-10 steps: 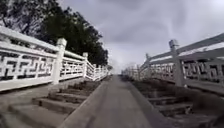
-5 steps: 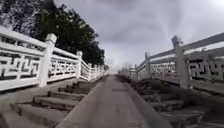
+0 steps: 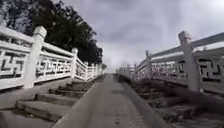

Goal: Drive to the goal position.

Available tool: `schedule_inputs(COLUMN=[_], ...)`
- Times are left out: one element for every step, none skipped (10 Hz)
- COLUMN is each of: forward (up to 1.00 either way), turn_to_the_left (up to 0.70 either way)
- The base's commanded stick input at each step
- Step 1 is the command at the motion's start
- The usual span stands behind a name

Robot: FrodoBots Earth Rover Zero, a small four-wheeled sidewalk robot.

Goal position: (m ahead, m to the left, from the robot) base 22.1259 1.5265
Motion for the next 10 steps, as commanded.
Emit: schedule_inputs(forward=[0.7,0.7,0.7,0.7,0.7,0.7,0.7,0.7,0.7,0.7], turn_to_the_left=[0.0,0.0,0.0,0.0,0.06,0.14,0.1,0.0,0.0,0.0])
